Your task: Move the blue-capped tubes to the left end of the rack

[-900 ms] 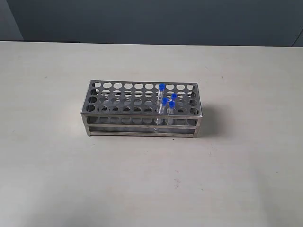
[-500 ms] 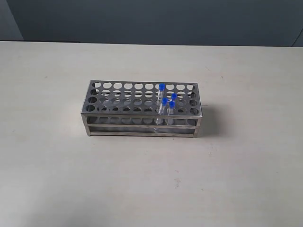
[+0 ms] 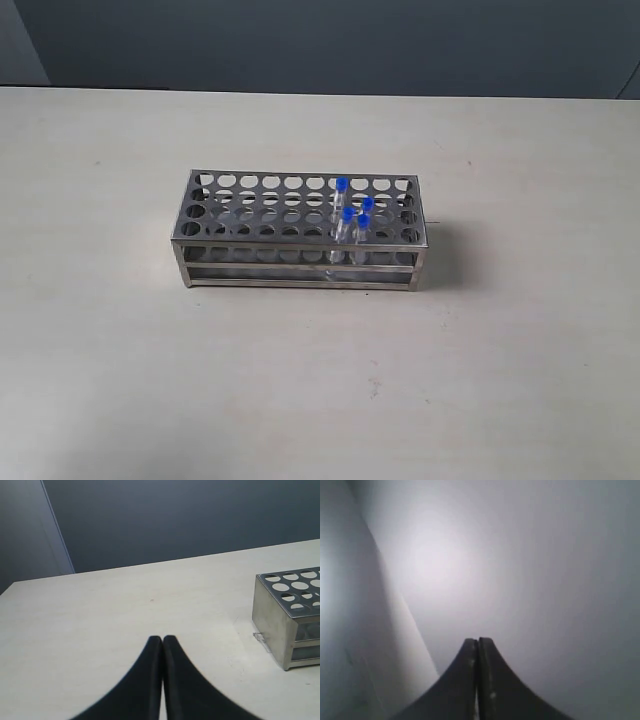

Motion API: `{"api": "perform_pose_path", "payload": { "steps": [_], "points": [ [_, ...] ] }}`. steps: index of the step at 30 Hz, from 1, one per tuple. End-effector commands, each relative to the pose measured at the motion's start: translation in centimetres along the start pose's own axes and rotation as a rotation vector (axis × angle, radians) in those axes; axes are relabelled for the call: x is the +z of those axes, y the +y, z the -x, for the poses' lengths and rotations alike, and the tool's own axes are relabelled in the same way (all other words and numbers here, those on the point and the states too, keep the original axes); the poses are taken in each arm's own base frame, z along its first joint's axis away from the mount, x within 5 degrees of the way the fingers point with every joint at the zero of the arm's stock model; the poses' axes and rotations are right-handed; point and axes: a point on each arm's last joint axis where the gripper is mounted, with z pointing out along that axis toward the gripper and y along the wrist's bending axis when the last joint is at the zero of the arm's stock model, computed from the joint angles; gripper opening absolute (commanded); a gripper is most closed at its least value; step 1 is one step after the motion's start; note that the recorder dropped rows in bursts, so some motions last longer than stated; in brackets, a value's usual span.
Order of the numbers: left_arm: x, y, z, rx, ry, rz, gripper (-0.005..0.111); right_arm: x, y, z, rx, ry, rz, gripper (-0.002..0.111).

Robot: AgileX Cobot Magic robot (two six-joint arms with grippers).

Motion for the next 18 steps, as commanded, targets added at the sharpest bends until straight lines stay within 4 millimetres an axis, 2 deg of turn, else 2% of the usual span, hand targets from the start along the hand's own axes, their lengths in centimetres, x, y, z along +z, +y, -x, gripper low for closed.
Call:
{"api": "perform_pose_path", "payload": {
  "steps": [1,4,6,7,8,10,13,18],
  "points": [
    [-0.1,0.0,0.2,0.003,-0.012,-0.011,0.001,3.7,1.3,2.3,-0.453,0.153,-0.072,0.0],
    [-0.1,0.0,0.2,0.003,-0.012,-0.011,0.001,7.9,2.4,4.1,-0.716,0.165,-0.047,0.0],
    [-0.1,0.0,0.2,0.003,-0.012,-0.011,0.001,10.6,2.8,4.7,-0.733,0.174,-0.047,0.0],
    [-0.1,0.0,0.2,0.003,-0.012,-0.011,0.001,12.6,2.4,4.3,-0.72,0.218,-0.059,0.0],
    [-0.1,0.0,0.2,0.003,-0.012,-0.011,0.001,13.7,2.0,3.7,-0.705,0.265,-0.07,0.0],
    [-0.1,0.0,0.2,0.003,-0.012,-0.011,0.001,16.1,0.3,1.3,-0.671,0.382,-0.097,0.0],
    [-0.1,0.0,0.2,0.003,-0.012,-0.011,0.001,17.9,-1.7,-3.5,-0.7,0.506,-0.043,0.0],
    [-0.1,0.0,0.2,0.003,-0.012,-0.011,0.001,18.7,-3.1,-10.6,-0.67,0.68,0.124,0.003]
  ]
}}
